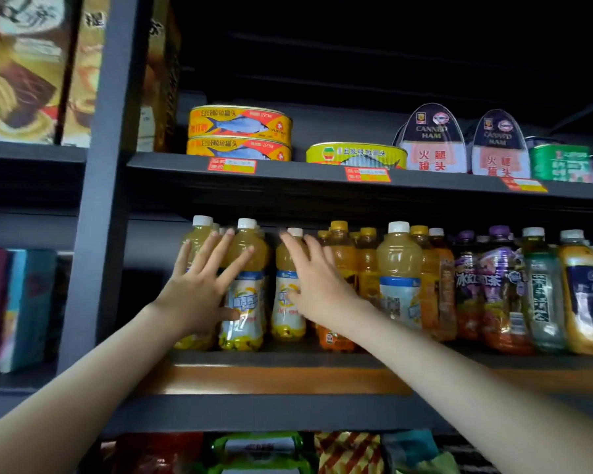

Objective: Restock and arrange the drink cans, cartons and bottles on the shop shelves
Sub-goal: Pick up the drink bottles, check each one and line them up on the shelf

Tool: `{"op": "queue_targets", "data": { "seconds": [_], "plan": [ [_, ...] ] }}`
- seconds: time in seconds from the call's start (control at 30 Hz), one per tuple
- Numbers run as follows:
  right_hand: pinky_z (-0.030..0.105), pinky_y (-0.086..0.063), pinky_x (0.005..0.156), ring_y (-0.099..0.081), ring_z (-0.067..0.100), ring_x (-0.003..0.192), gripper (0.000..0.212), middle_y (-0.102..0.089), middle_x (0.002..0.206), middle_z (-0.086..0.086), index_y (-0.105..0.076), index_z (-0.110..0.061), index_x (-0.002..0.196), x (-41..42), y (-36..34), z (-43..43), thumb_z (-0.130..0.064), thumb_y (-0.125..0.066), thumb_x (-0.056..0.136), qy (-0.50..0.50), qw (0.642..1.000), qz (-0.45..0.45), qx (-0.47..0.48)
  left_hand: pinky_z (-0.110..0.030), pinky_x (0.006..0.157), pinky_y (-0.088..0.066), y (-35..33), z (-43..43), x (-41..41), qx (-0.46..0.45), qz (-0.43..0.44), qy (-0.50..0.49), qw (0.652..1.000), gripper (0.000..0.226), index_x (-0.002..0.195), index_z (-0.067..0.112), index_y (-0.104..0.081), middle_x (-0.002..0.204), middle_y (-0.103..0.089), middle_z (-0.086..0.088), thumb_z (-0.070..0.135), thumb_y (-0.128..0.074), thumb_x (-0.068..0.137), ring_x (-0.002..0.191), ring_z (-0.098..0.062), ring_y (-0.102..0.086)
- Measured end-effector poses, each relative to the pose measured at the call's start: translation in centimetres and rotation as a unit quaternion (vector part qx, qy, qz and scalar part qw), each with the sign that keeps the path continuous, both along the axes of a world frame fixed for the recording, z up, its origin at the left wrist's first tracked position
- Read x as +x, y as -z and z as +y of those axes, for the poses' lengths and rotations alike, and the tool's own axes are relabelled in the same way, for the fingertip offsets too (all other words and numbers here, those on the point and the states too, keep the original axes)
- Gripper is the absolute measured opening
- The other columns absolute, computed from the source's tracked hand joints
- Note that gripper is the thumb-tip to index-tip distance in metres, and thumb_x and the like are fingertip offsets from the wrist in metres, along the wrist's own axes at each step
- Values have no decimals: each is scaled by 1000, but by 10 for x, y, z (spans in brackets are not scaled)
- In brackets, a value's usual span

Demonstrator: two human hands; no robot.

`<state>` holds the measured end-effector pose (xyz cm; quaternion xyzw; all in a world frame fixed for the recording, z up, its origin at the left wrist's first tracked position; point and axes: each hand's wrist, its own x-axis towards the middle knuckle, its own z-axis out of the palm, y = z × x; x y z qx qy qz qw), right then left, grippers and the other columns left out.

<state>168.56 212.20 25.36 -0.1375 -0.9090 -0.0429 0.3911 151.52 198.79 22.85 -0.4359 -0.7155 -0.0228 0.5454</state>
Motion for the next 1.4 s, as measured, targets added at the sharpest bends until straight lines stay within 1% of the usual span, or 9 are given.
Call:
{"op": "queue_targets", "data": {
  "seconds": [0.33, 0.67, 0.8, 0.9, 1.03, 1.1, 1.17, 1.23, 1.4],
  "plan": [
    [48, -36, 112, -2, 41, 147, 102, 29, 156, 9, 7, -40, 152, -87, -13, 23, -1, -63, 88, 128, 982, -39, -130, -64, 99, -41, 4, 2, -9, 9, 21, 14, 1000, 132, 145, 23, -30, 144, -46, -21, 72, -83, 34, 130, -39, -48],
    [40, -48, 101, -38, 33, 132, 77, -6, 155, 4, -32, -34, 144, -69, -6, 15, -2, -68, 84, 10, 988, 103, -110, -67, 100, -31, 0, 1, 1, 10, -16, 15, 1000, 126, 144, 18, -43, 142, -47, -24, 68, -85, 37, 128, -43, -48],
    [34, -49, 96, -41, 28, 130, 72, -11, 153, -4, -41, -37, 136, -36, 3, 7, -2, -71, 82, -71, 987, 133, -64, -57, 114, 8, -1, 2, 22, 7, -104, 23, 994, 104, 154, 27, 8, 161, 12, -16, 67, -57, 83, 148, -35, 10],
    [30, -44, 102, -34, 21, 134, 68, -11, 150, -11, -44, -36, 133, -6, 8, 0, -2, -73, 82, -133, 980, 147, -32, -53, 114, 14, 3, 4, 46, 32, -212, 89, 973, 87, 154, 29, -2, 160, 20, -7, 61, -51, 90, 146, -27, 22],
    [28, -38, 106, -25, 16, 134, 69, -11, 143, -19, -41, -41, 129, 34, 19, -16, -2, -73, 82, -182, 970, 144, 70, -51, 116, 10, 17, 5, 76, 98, -231, 177, 952, 77, 150, 27, -26, 162, -1, -9, 60, -55, 87, 149, -25, 8],
    [25, -33, 107, -25, 19, 132, 72, -14, 144, -10, -39, -38, 127, 51, 22, -26, 0, -76, 78, -201, 952, 190, 131, -58, 116, -4, 19, 2, 94, 130, -224, 232, 938, 73, 144, 21, -42, 157, -22, -15, 61, -51, 84, 147, -32, -13],
    [9, -25, 108, -26, 15, 131, 73, -20, 142, -4, -42, -31, 126, 69, 22, -38, 2, -80, 73, -234, 928, 252, 146, -61, 112, -25, 19, -4, 110, 151, -209, 292, 921, 70, 135, 15, -52, 146, -43, -15, 58, -46, 81, 139, -34, -34],
    [1, -24, 104, -25, 3, 129, 73, -23, 140, -5, -43, -30, 126, 91, 21, -53, 0, -81, 72, -264, 913, 293, 105, -48, 109, -35, 19, -13, 136, 163, -231, 350, 893, 66, 135, 14, -51, 138, -51, -6, 55, -48, 84, 133, -24, -41],
    [27, -52, 91, -37, 1, 128, 73, -25, 139, -11, -45, -37, 127, 166, 41, -80, -7, -81, 72, -321, 887, 331, -30, -22, 89, -47, 44, -42, 219, 155, -313, 432, 832, 58, 138, 25, -42, 123, -59, 10, 44, -60, 87, 111, -4, -56]
  ]
}}
